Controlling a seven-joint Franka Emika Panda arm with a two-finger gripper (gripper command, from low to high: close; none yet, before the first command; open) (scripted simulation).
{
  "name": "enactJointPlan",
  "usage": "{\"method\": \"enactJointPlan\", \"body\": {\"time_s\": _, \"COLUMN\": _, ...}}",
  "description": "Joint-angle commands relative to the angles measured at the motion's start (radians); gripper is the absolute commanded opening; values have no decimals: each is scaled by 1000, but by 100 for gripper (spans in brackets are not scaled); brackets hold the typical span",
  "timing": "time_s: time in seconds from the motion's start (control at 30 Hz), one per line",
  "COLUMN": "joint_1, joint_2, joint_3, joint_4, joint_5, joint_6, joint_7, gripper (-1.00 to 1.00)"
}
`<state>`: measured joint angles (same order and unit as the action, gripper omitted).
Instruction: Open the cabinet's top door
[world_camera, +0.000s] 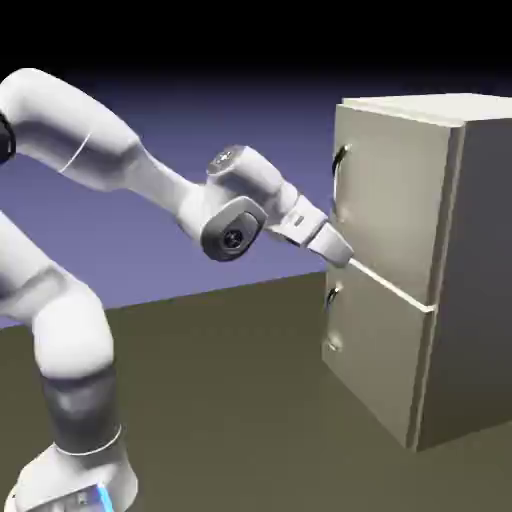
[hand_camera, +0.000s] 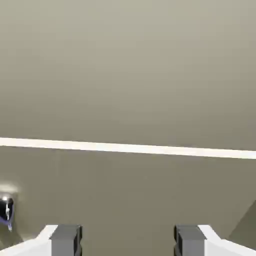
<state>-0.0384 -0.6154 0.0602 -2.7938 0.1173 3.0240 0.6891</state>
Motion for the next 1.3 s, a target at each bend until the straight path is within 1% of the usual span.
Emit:
{"method": "enactJointPlan", "body": {"time_s": 0.0, "joint_1": -19, "joint_2": -17, "joint_3": 22, "joint_4": 6, "joint_5": 44, "joint_6": -5, "joint_7": -19, "gripper": 0}}
{"method": "enactJointPlan", "body": {"time_s": 1.27, "joint_1": -729, "joint_2": -656, "joint_3": 870, "joint_4": 234, "joint_5": 1696, "joint_6": -188, "joint_7": -751, "gripper": 0}}
